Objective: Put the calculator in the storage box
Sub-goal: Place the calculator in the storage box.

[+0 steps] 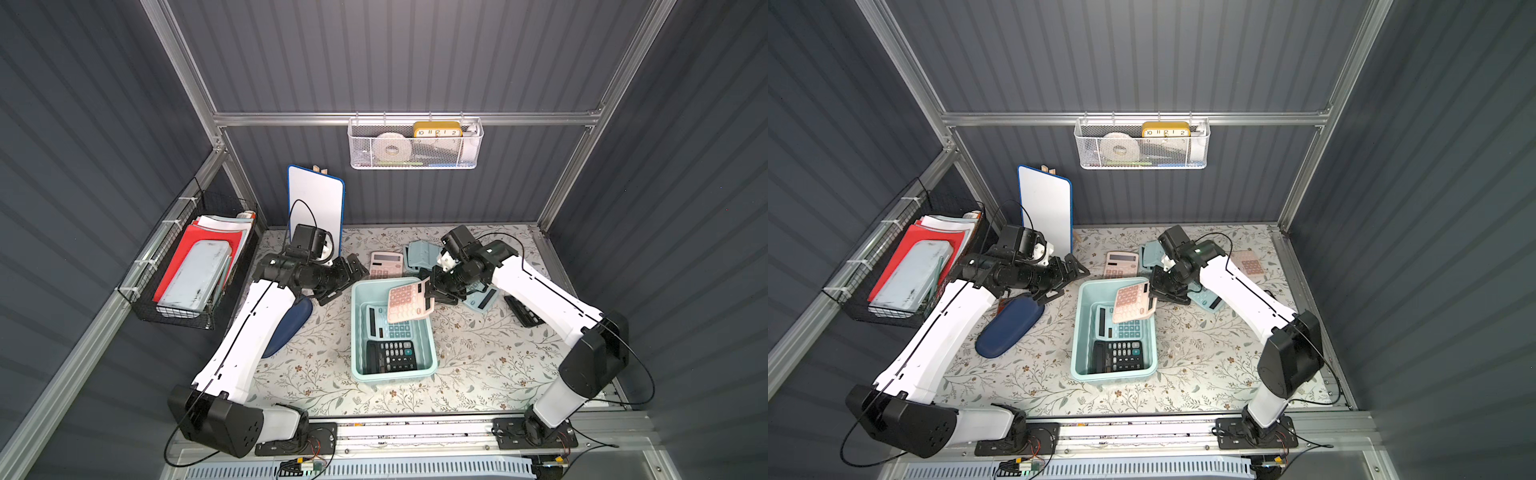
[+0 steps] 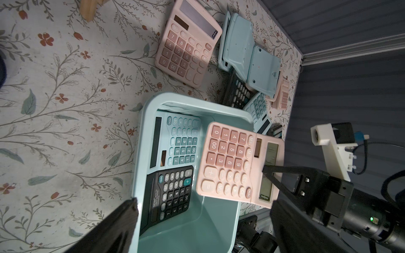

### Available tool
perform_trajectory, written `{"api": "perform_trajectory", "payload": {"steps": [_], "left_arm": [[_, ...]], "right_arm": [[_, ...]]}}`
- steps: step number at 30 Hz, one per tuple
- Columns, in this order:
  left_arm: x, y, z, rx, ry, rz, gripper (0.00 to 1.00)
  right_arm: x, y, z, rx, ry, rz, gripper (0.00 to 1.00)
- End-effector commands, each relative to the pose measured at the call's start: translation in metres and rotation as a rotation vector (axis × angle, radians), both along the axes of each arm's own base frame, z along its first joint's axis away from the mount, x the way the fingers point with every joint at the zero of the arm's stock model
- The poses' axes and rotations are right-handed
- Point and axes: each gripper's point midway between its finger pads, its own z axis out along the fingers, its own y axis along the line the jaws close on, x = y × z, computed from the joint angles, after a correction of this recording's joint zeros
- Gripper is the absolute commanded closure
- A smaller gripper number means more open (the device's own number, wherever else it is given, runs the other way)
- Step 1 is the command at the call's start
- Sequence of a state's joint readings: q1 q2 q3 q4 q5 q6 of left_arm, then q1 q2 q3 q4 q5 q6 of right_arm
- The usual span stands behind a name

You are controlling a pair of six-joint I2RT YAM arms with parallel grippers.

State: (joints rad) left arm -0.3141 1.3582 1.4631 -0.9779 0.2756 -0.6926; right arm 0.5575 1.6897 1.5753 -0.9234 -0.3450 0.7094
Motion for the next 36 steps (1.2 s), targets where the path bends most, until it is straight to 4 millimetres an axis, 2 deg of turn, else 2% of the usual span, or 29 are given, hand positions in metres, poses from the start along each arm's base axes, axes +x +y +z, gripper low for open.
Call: {"api": "perform_trajectory", "payload": {"steps": [1,13,27,36], "left_arm": [[-0.008,0.006,-0.001,0.024,-0.002,-0.016,0.01],[-0.002,0.005,-0.010,0.029,0.014,-0.021,0.01],[0.014,-0.001,-0.021,0.039,0.032,-0.048,0.01],[0.014,-0.001,-0.024,0.041,0.042,-0.046,0.01]], "right_arm": [[0.016,0.005,0.004,-0.018,-0.054,-0.023,1.00],[0.036,0.014,-0.013,-0.048,-0.083,-0.008,1.00],[0.037,0.003,-0.035,-0.120,-0.084,-0.022,1.00],[0.031,0.000,-0.043,-0.150,-0.071,-0.017,1.00]]}}
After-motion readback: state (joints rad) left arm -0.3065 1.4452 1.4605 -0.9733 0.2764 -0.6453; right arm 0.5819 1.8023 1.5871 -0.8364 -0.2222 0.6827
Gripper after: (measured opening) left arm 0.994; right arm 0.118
